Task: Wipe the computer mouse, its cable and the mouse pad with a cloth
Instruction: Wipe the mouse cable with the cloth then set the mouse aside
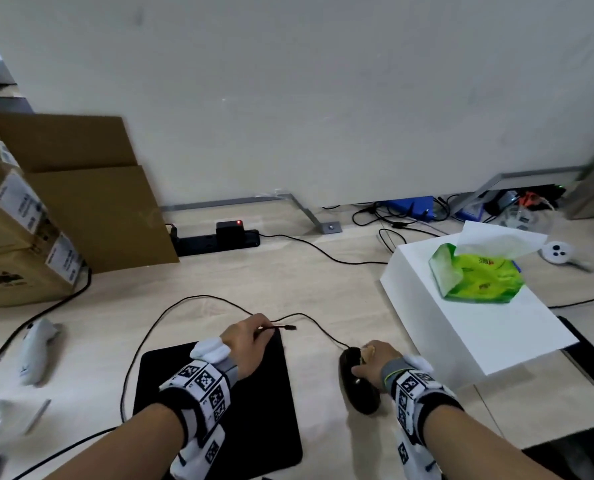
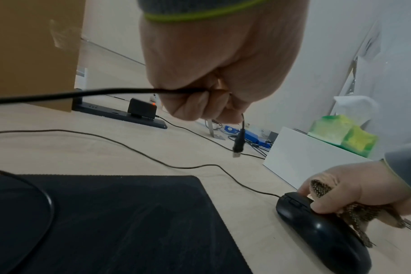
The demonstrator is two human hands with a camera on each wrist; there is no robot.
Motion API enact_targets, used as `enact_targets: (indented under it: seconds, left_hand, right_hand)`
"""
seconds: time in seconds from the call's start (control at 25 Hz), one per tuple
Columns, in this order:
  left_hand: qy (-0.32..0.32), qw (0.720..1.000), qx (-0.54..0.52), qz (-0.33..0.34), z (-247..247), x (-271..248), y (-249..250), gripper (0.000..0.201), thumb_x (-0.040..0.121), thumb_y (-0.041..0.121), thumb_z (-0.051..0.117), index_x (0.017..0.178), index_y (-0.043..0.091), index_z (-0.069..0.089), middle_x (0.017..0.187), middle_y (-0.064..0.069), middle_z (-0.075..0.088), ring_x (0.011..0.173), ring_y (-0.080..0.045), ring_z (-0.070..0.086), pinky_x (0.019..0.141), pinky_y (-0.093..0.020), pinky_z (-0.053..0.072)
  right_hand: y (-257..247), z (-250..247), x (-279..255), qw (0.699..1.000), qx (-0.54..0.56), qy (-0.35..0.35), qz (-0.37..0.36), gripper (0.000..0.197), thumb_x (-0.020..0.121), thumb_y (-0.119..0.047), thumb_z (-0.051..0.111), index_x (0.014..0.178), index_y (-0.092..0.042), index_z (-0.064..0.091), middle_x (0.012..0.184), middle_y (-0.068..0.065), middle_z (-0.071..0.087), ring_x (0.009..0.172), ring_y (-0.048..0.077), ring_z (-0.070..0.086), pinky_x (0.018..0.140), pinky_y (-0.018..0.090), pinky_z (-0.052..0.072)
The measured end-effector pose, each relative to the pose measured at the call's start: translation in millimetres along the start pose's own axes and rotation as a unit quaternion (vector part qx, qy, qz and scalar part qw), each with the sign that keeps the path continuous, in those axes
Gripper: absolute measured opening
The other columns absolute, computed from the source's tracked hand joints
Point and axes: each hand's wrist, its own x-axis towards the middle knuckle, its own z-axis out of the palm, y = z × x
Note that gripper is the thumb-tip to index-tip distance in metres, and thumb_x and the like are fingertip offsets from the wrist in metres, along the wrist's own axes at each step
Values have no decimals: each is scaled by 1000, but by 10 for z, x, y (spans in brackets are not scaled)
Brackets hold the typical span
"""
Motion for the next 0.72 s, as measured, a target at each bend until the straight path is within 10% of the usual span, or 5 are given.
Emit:
enact_targets:
  seconds: [0.24, 0.4, 0.72]
  left_hand:
    - [-11, 1000, 14, 21, -36, 156, 204, 7, 91, 34, 55, 89, 35, 62, 65, 10, 61, 63, -9, 57, 62, -26, 45]
    - [-13, 997, 0, 74, -166, 204, 307, 6, 88, 30, 62, 84, 33, 65, 66, 8, 63, 64, -8, 56, 63, -23, 43]
    - [-315, 912, 261, -2, -721, 49, -710, 32, 67, 67, 45, 84, 42, 54, 92, 15, 65, 83, -6, 62, 78, -28, 51]
  right_hand:
    - [-704, -118, -206, 965, 147, 80, -200, 66, 74, -35, 71, 133, -44, 42, 101, -6, 66, 95, 20, 63, 84, 23, 49]
    - [-1099, -65, -314, 966, 28, 58, -252, 32, 72, -45, 67, 101, -35, 60, 91, -3, 69, 78, 26, 67, 74, 34, 56]
    - [-1117, -385, -99, 974, 16, 127, -184, 19, 79, -40, 67, 84, -27, 55, 83, -4, 61, 82, 23, 59, 68, 23, 42]
